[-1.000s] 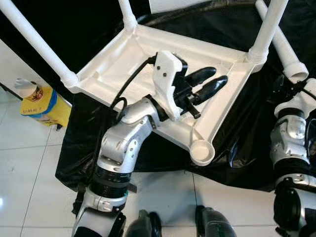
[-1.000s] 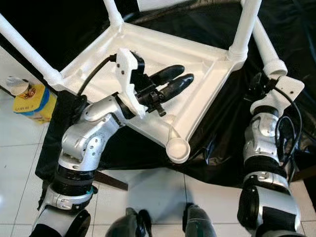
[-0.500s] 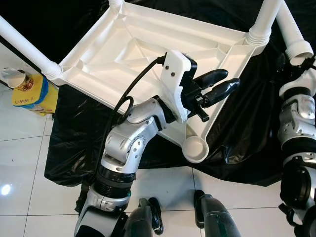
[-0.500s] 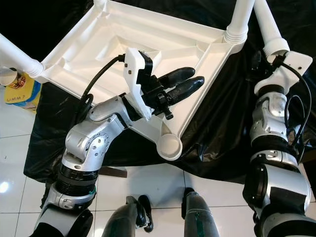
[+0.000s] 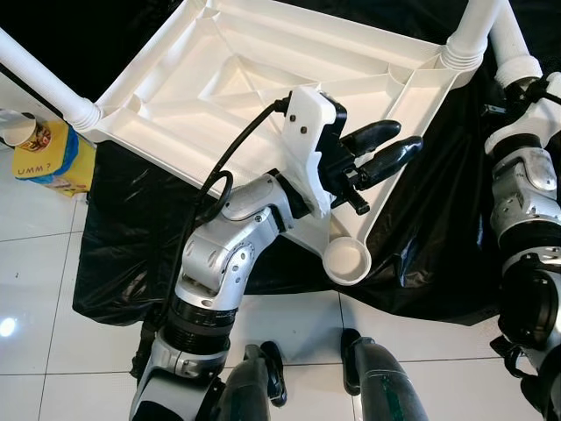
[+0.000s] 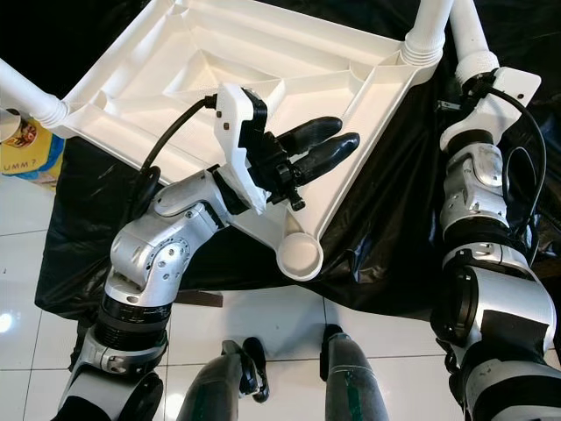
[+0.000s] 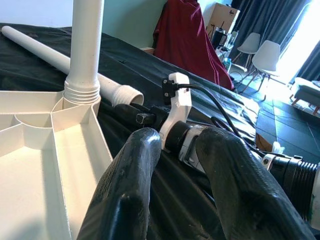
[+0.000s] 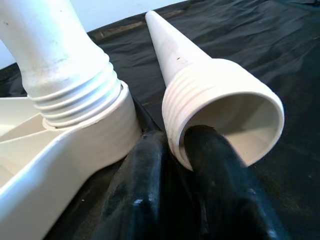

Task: Building children table

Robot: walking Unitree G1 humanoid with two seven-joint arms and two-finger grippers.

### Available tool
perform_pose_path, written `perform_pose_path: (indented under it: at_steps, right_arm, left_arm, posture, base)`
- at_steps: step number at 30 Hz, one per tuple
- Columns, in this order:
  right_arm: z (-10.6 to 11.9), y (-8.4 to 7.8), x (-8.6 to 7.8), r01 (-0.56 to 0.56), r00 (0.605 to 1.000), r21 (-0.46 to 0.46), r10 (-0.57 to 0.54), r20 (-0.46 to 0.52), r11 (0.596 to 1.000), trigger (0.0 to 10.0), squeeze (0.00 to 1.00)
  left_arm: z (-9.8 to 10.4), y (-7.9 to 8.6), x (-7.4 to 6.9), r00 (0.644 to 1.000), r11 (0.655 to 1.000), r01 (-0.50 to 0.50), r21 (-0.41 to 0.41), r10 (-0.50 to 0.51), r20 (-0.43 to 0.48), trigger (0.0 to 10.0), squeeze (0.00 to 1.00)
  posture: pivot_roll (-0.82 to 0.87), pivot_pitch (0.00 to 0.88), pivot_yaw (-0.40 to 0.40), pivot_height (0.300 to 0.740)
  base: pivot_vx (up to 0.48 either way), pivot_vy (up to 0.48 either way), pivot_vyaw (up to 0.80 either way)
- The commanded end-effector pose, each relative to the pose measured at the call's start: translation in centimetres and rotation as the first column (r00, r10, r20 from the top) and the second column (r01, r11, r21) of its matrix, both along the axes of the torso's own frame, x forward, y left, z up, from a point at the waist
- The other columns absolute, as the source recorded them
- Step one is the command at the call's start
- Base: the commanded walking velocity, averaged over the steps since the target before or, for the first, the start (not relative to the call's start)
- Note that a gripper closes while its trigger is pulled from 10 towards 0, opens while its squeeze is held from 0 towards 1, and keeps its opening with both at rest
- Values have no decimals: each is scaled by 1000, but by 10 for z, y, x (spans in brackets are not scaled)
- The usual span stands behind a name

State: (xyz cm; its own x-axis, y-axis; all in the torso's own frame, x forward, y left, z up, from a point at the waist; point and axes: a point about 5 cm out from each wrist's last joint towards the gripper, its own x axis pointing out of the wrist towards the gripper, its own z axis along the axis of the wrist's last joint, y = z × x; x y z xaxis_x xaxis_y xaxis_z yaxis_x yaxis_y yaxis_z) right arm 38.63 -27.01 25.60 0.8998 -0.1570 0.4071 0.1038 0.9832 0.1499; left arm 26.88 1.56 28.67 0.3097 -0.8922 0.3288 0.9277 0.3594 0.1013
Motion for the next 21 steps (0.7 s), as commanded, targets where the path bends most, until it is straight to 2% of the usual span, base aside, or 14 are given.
perform_pose_path:
  at_steps: [1,3,4,16,17,21]
  right_arm:
    - [-14,6,3,-34,998,14,34,-58,999,4627,0]
    - [-14,6,3,-34,998,14,34,-58,999,4627,0]
    - [-14,6,4,-41,997,13,41,-63,999,10000,0]
    - [-2,3,8,-55,994,-8,54,-90,998,10000,0]
    - [0,2,9,-57,994,-15,56,-90,998,0,0]
    - [2,2,8,-57,995,-25,55,-81,998,0,0]
  left_arm:
    - [-1,2,-3,1000,1000,3,3,-3,1,10000,0]
    - [-1,2,-3,1000,1000,3,3,-3,1,10000,0]
    - [0,2,-3,1000,1000,0,3,0,1,10000,0]
    - [0,4,-5,1000,1000,-20,9,20,-1,10000,0]
    - [0,5,-6,1000,1000,-27,10,27,-3,10000,0]
    - [0,6,-6,999,999,-35,10,35,-4,10000,0]
  posture:
    - [-101,320,114,740]
    - [-101,320,114,740]
    - [-100,321,114,740]
    - [-57,334,99,740]
    - [-46,332,92,740]
    - [-42,331,89,740]
  base:
    - [0,0,0]
    - [0,0,0]
    - [0,0,0]
    - [0,0,0]
    - [0,0,0]
    - [0,0,0]
